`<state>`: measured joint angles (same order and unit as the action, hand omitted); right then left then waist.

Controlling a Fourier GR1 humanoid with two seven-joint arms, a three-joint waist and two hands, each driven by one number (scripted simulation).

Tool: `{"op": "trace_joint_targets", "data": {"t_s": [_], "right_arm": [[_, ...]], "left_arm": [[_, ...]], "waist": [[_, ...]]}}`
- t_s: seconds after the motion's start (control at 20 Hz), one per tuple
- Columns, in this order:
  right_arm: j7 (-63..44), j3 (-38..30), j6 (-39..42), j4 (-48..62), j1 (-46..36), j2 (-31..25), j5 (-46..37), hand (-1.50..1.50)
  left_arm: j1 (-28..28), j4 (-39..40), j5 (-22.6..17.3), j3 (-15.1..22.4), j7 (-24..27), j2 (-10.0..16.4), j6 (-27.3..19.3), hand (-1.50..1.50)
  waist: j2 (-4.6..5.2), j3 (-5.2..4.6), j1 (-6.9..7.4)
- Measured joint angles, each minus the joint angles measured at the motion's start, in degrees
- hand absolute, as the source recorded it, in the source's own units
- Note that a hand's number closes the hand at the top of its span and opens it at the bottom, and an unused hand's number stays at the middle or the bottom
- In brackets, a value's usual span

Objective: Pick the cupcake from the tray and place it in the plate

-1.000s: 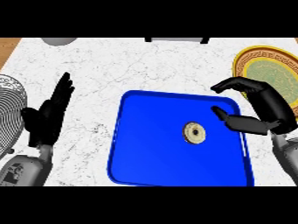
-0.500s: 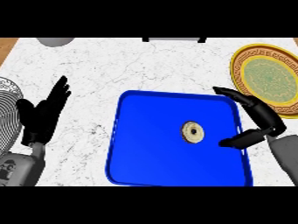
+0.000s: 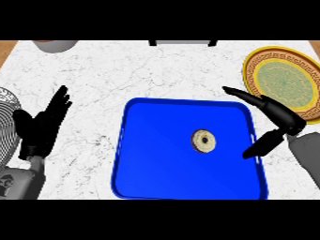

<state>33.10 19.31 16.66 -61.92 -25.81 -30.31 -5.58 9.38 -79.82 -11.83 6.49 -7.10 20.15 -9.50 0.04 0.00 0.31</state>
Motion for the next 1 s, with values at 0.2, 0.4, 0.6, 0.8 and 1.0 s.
{"op": "trace_joint_targets", "data": {"t_s": [0.2,0.4,0.6,0.8,1.0], "right_arm": [[-4.75,2.26,1.49,-2.03,-0.38,0.46,-4.07,-1.50],[-8.36,3.65,2.68,-3.31,-1.53,0.35,-8.59,-1.50],[-11.66,4.94,1.82,-4.51,-1.67,1.12,-14.02,-1.50],[-17.36,6.29,3.39,-7.64,-1.68,2.38,-17.89,-1.50],[-17.55,6.29,4.77,-5.94,-2.17,3.83,-22.26,-1.50]], "left_arm": [[-0.01,0.56,0.79,-0.46,0.45,-0.54,0.49,0.00],[0.99,1.87,1.13,-1.25,0.17,-1.29,0.92,0.00],[1.60,1.83,1.18,-2.25,-0.55,-1.13,2.09,0.00],[-0.50,-0.66,1.68,-2.37,-1.41,-1.55,2.27,0.00],[0.77,0.63,2.58,-3.53,-1.05,-2.07,3.09,0.00]], "waist": [[-0.07,-0.03,-0.10],[-0.06,-0.02,-0.19],[-0.07,-0.02,-0.20],[-0.15,-0.02,-0.15],[-0.06,-0.01,-0.12]]}}
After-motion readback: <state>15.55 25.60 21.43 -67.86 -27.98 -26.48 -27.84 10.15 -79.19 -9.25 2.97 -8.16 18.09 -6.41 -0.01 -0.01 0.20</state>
